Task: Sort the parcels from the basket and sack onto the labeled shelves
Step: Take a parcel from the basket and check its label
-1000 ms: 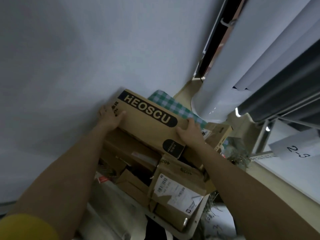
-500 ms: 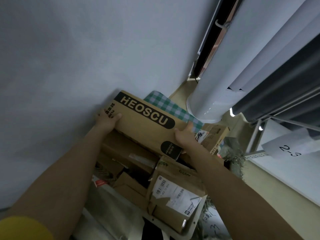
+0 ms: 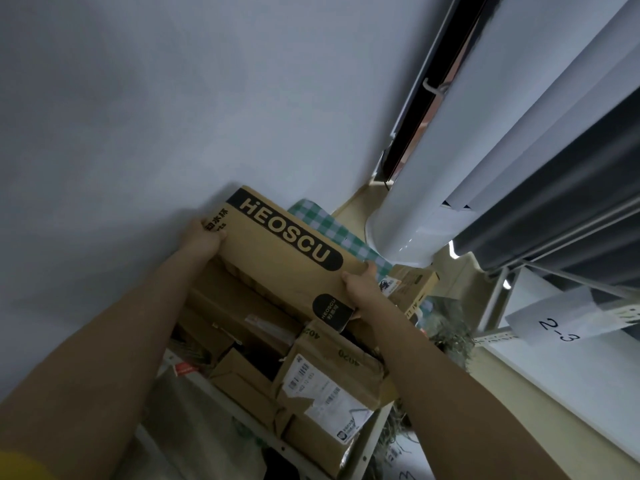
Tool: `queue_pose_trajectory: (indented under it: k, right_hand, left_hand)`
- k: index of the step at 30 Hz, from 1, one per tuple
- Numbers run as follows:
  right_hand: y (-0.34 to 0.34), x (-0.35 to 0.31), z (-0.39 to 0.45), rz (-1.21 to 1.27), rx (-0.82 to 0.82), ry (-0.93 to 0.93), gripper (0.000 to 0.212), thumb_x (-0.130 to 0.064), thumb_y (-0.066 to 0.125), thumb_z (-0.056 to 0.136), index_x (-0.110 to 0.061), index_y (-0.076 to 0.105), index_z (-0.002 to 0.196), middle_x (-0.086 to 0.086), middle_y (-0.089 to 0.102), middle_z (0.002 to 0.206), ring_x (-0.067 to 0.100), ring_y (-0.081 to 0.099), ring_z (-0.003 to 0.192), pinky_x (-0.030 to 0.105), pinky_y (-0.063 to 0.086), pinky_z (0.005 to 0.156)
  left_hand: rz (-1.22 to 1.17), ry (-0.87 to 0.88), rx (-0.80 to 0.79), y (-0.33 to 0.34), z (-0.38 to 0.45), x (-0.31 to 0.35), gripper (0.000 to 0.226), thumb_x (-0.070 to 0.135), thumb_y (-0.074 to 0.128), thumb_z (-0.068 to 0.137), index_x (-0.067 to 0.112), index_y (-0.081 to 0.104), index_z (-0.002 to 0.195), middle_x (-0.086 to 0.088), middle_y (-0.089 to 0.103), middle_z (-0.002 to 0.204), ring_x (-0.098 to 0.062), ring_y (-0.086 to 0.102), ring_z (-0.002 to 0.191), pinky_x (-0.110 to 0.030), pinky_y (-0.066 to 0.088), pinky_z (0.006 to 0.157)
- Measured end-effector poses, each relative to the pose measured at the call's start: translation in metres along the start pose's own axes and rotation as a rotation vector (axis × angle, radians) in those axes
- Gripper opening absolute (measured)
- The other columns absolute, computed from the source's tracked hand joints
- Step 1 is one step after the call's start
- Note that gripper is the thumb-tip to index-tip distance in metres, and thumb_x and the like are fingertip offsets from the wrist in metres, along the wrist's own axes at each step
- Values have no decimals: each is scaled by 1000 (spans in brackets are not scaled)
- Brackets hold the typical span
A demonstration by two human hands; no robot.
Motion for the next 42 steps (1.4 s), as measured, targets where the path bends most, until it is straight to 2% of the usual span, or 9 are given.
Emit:
queue_pose_trajectory:
  k: [3,6,10,15,24,28,35,38,42]
  right_hand:
    - [-3,0,-3,18,-2,-21,62,-19,46,100,-28,9,149,17,46,130,37,57,107,56,53,91]
    - [-2,-2,-7,-194,23,-107,64,-26,46,99,-24,7,151,21,32,147,38,49,120,54,46,102]
    - [6,-26,-19,-800,172,-438,75,-39,51,97,-26,6,155,15,-11,162,40,-6,148,59,13,118]
    - [59,-70,-22,-1006,-21,-626,86,-58,52,93,-27,3,156,13,-12,162,36,-12,148,55,2,118]
    - [122,-145,30,-1047,-69,-596,84,-65,42,93,-24,3,156,12,11,161,39,10,146,54,15,118]
    - [129,-162,49,-1155,-20,-529,66,-61,21,100,-23,20,153,12,32,155,39,24,142,52,17,114]
    - [140,-155,54,-1059,-53,-457,58,-46,21,106,-9,28,150,20,50,135,33,52,118,37,43,89]
    - [141,-149,55,-996,27,-456,72,-59,21,101,0,49,130,18,61,120,30,58,106,32,43,80]
    - [144,-151,56,-969,-33,-485,73,-58,18,102,1,47,135,19,57,128,31,55,113,32,40,84]
  left_hand:
    - [34,22,20,-3,-4,4,49,15,58,95,5,40,139,-16,48,139,-32,47,126,-41,43,102]
    - [18,28,9,-2,-9,5,50,14,56,96,5,36,141,-16,45,141,-32,45,128,-41,41,102]
    - [14,28,29,-1,-11,7,50,14,56,95,5,37,141,-16,45,140,-32,46,127,-37,43,98]
    - [-39,29,-7,-5,-14,3,47,15,57,94,6,40,137,-13,47,136,-29,48,123,-34,44,92]
    - [-276,-107,3,-4,-2,-28,51,29,44,102,8,28,145,-11,41,143,-28,43,128,-30,37,92]
    - [-369,-205,-64,6,4,-40,59,44,39,101,16,22,150,-7,38,147,-30,40,131,-49,39,107]
    - [-457,-307,-141,18,3,-40,55,42,37,102,31,12,150,-7,37,146,-34,42,129,-53,50,87]
    - [-510,-336,-137,21,-1,-40,56,42,36,101,39,8,149,-8,34,148,-36,42,129,-51,53,78]
    - [-546,-324,-114,19,-5,-34,52,37,34,103,35,10,149,-6,37,147,-33,47,125,-47,54,77]
Point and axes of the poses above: each hand's wrist, its own z-axis towards the middle knuckle, its own y-axis out of the palm, x = y × z, the point moved 4 cm from there along z, towards the middle knuckle
